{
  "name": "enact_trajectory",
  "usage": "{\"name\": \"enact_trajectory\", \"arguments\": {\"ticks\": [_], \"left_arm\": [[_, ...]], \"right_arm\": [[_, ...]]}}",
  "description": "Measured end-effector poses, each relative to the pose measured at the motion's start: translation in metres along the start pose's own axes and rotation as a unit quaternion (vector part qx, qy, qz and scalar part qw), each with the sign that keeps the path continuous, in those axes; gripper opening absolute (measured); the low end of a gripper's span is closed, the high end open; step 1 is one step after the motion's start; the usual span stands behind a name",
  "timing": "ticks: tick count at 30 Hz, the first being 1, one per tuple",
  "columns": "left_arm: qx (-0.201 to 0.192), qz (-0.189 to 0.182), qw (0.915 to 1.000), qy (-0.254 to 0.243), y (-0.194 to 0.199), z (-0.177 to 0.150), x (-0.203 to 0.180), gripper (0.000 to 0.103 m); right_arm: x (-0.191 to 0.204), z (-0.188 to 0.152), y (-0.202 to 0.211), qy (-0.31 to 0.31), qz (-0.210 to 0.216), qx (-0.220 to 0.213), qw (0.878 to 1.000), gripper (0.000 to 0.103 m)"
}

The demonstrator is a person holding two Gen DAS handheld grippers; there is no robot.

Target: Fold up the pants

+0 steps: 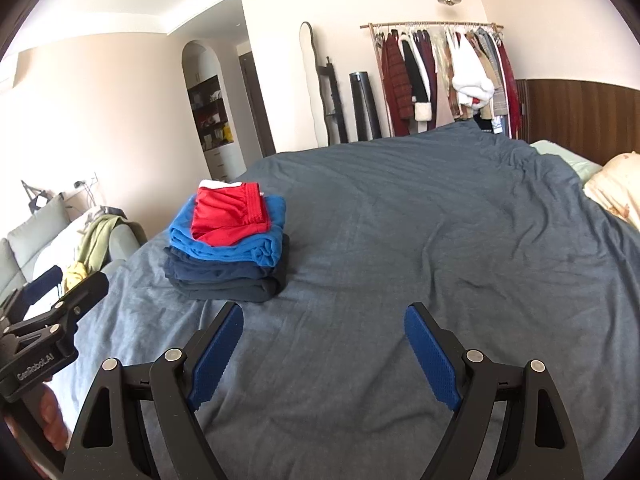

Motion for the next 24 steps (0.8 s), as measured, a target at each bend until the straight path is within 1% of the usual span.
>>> {"name": "enact_trajectory", "arguments": {"ticks": [5,11,17,24], "left_arm": [[0.003,-0.004,1.0,0.007,0.013,-0.005,-0.004,0.101],[0.013,-0.004,0.9999,0.005,0.019,-0.015,-0.011,0.101],[0.019,-0.006,0.9998,-0.002,0.024,-0.023,-0.02,0.101],[0.024,-0.008,0.9997,0.004,0.025,-0.026,-0.024,0.101]], "right_arm": [[-0.005,-0.006,0.018,-0.003,-0.006,-0.003,1.0,0.084],[-0.011,-0.012,0.032,0.0,-0.014,-0.005,1.0,0.084],[-0.018,-0.02,0.04,-0.004,-0.017,-0.001,1.0,0.084],[-0.02,-0.028,0.043,-0.006,-0.016,0.003,1.0,0.084]]}}
Point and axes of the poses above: each gripper's, at about its wrist camera, not at the fingertips, and y roughly against the way its jaws point, x to its left, z to its top, the point moved 7 cm from there along -y, roughly the way its jaws point, and after that the axes turned 7 degrees about y, right-handed, at the moved point
